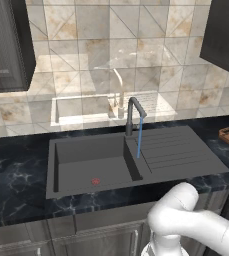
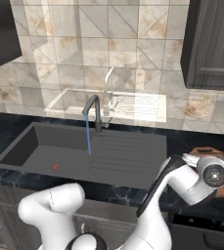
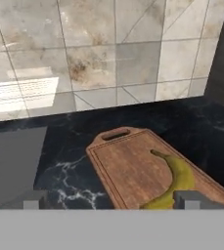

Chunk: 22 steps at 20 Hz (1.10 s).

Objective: Pick the banana from the sink and place it on the cutting board to airdry. Then turn off the sink faucet.

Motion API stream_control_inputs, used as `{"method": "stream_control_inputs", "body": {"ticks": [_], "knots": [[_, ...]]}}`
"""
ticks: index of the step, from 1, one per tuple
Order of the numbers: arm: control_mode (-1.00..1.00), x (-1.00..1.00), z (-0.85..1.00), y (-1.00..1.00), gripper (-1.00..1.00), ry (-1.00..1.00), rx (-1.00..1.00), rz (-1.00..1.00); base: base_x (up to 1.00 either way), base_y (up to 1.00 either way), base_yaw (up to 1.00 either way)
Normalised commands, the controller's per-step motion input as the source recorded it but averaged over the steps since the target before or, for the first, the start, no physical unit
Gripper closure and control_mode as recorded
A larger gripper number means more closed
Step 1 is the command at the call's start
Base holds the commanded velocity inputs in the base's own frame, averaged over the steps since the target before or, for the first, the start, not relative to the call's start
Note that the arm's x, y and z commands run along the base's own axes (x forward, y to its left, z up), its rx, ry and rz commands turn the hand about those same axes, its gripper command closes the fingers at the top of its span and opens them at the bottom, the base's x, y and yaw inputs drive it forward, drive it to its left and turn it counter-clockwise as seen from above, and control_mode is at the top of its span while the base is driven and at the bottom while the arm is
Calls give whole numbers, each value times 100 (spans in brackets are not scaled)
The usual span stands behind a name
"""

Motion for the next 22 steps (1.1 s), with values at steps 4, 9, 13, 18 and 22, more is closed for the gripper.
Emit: {"method": "stream_control_inputs", "body": {"ticks": [4, 9, 13, 18, 22], "knots": [[-100, -2, 66, 48, -100, -9, -4, 15, 0, 0, 0], [-100, 0, 79, 26, -100, -2, 0, 20, 0, 0, 0], [-100, -5, 76, 19, -100, 0, 0, 24, 0, 0, 0], [-100, -35, 17, 38, -100, -5, -8, 21, 0, 0, 0], [-100, -39, 4, 45, -100, -2, -6, 15, 0, 0, 0]]}}
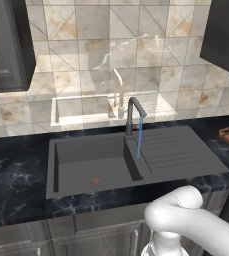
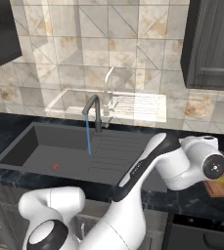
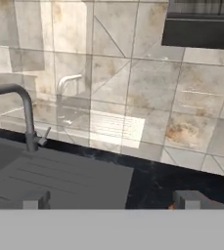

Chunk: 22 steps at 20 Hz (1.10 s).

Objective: Pick the banana from the sink and place it on the cutting board to airdry. Then turn off the sink faucet.

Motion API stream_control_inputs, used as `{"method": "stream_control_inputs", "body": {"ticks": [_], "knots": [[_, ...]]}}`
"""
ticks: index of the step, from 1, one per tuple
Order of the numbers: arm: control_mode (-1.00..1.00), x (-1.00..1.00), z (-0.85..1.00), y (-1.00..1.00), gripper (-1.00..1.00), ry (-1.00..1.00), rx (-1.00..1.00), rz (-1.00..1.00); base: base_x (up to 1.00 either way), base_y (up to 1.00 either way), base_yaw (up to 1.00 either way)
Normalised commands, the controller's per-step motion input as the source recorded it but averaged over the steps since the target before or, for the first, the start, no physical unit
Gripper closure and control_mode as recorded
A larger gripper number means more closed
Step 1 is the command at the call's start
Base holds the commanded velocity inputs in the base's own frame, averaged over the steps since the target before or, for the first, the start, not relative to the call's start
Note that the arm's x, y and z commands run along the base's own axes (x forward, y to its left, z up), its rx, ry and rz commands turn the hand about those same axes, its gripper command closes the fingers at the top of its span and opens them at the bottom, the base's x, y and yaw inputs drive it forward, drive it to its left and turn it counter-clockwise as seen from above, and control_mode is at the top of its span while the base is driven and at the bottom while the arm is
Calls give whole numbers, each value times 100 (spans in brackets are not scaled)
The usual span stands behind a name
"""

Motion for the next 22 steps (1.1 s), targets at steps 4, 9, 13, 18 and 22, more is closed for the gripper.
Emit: {"method": "stream_control_inputs", "body": {"ticks": [4, 9, 13, 18, 22], "knots": [[-100, -60, 0, 56, -100, -1, -8, 11, 0, 0, 0], [-100, -50, 15, 58, -100, 0, -9, 6, 0, 0, 0], [-100, -37, 22, 43, -100, 3, -6, 16, 0, 0, 0], [-100, -38, 0, 62, -100, 0, -15, 12, 0, 0, 0], [-100, -20, 0, 57, -100, -3, -13, 8, 0, 0, 0]]}}
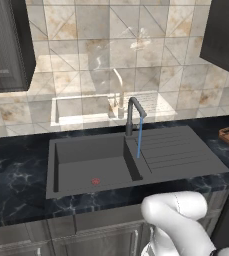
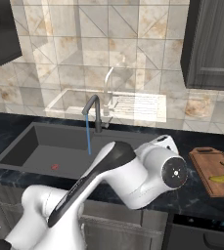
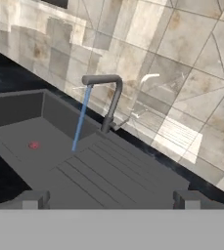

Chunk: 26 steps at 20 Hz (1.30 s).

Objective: Pick the banana from the sink and place it on the cutting board to airdry. Then turn off the sink faucet.

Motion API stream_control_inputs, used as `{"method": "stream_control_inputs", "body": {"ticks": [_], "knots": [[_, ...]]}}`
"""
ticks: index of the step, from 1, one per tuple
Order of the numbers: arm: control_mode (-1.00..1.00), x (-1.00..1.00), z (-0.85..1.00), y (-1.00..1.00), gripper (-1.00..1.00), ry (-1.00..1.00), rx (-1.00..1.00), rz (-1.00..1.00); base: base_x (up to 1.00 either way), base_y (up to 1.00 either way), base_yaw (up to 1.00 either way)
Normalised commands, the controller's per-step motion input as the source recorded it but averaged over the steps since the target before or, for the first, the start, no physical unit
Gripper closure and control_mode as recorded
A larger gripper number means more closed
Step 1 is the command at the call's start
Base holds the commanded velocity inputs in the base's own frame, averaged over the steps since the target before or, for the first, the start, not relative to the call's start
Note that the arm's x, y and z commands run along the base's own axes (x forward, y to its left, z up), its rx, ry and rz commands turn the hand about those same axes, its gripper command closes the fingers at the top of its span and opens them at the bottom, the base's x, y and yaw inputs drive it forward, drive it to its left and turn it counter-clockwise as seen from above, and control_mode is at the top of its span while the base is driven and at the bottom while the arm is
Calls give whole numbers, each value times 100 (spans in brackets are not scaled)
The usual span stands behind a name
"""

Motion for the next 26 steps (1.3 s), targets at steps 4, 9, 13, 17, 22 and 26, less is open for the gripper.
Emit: {"method": "stream_control_inputs", "body": {"ticks": [4, 9, 13, 17, 22, 26], "knots": [[-100, -1, 0, 33, -100, 0, -2, 1, 0, 0, 0], [-100, 0, 31, 14, -100, 5, 1, 0, 0, 0, 0], [-100, 0, 41, 0, -100, 26, 16, 0, 0, 0, 0], [-100, -2, 40, 0, -100, 36, 14, 0, 0, 0, 0], [-100, -7, 4, -3, -100, 16, 2, 0, 0, 0, 0], [-100, -24, -25, 1, -100, -6, -1, -2, 0, 0, 0]]}}
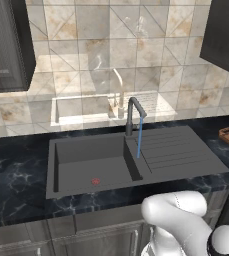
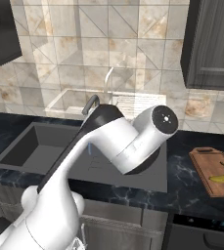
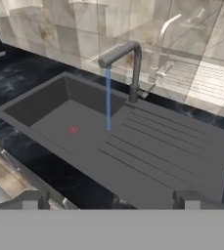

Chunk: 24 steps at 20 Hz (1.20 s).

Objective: Pick the banana from the sink and place it on the cutting board to airdry. Then turn off the sink faucet.

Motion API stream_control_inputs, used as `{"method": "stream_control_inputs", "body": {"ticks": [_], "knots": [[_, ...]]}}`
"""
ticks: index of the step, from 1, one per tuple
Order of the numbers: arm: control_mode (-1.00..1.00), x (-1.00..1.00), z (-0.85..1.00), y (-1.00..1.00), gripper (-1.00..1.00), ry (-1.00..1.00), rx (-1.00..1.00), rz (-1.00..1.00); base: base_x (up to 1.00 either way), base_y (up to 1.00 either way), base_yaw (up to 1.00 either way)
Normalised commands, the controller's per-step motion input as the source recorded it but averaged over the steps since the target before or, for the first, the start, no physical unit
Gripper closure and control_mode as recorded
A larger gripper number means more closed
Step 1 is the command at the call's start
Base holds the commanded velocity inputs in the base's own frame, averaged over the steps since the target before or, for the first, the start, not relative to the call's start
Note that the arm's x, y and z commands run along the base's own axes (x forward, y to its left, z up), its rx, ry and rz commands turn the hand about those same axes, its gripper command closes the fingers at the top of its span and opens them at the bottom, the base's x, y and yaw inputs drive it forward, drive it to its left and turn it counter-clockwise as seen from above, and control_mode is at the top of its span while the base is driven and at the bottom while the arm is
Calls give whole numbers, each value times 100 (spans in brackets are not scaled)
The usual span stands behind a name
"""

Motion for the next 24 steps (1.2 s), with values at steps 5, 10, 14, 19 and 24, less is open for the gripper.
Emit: {"method": "stream_control_inputs", "body": {"ticks": [5, 10, 14, 19, 24], "knots": [[-100, -22, -2, 10, -100, -12, -9, -3, 0, 0, 0], [-100, -14, -2, 24, -100, -19, -5, -2, 0, 0, 0], [-100, -4, -4, 23, -100, -16, 0, -1, 0, 0, 0], [-100, 0, -10, 29, -100, -16, 0, 0, 0, 0, 0], [-100, 0, 0, 13, -100, -14, 0, 3, 0, 0, 0]]}}
